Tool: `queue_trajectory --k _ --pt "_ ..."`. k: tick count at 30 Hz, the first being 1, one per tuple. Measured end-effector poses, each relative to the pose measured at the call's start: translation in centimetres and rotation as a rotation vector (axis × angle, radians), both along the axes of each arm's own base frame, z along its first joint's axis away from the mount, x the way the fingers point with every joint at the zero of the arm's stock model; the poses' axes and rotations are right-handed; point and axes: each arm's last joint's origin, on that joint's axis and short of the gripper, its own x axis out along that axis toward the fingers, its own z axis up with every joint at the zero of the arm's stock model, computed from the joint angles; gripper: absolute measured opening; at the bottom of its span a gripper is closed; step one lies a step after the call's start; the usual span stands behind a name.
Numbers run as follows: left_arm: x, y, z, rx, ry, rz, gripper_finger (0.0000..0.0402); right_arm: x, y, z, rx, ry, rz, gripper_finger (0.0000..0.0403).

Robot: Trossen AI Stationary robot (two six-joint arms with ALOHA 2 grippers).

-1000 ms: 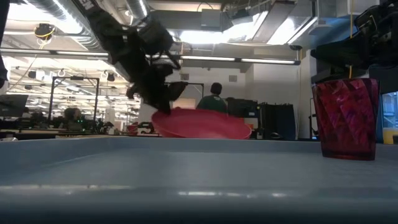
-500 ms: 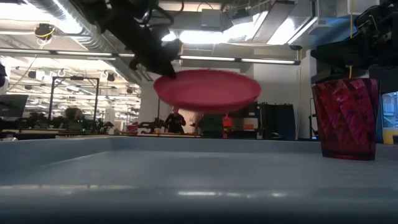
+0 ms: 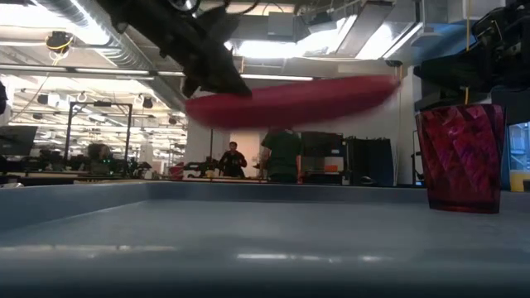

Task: Pick and place plate/cup/fork/spoon on tray
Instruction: Put the pink plate in the middle of the blue tray

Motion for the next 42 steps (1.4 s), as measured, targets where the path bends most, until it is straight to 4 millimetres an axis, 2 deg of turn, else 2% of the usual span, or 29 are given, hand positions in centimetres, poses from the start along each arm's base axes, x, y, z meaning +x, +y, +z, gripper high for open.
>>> queue_trajectory --k 5,15,20,29,33,37,42 --pt "0.7 -2.2 -1.3 -0.056 0.016 -0.038 0.0005 0.0 0.0 0.0 0.000 0.000 0.000 0.0110" --pt "2.8 -5.7 -5.5 -0.224 0.000 -0.041 0.0005 0.0 0.0 0.0 0.000 -0.002 0.000 0.0110" --pt "3.3 -7.0 -5.8 -0.244 -0.052 -0.077 0.0005 0.0 0.0 0.0 0.000 -0.002 0.000 0.0110" --pt "3.2 -7.6 -6.1 -0.232 -0.040 -0.082 0.0005 0.0 0.0 0.0 0.000 -0.002 0.001 0.0110" --pt "3.5 -7.5 -7.1 -0.249 -0.041 -0.025 0.0005 0.0 0.0 0.0 0.000 -0.002 0.000 0.0110" --pt "4.2 -7.9 -8.1 -0.278 -0.020 -0.065 0.0005 0.0 0.0 0.0 0.000 -0.002 0.000 0.0110" --pt "5.5 -8.3 -7.7 -0.261 -0.024 -0.130 0.0006 0.0 0.0 0.0 0.000 -0.002 0.000 0.0110"
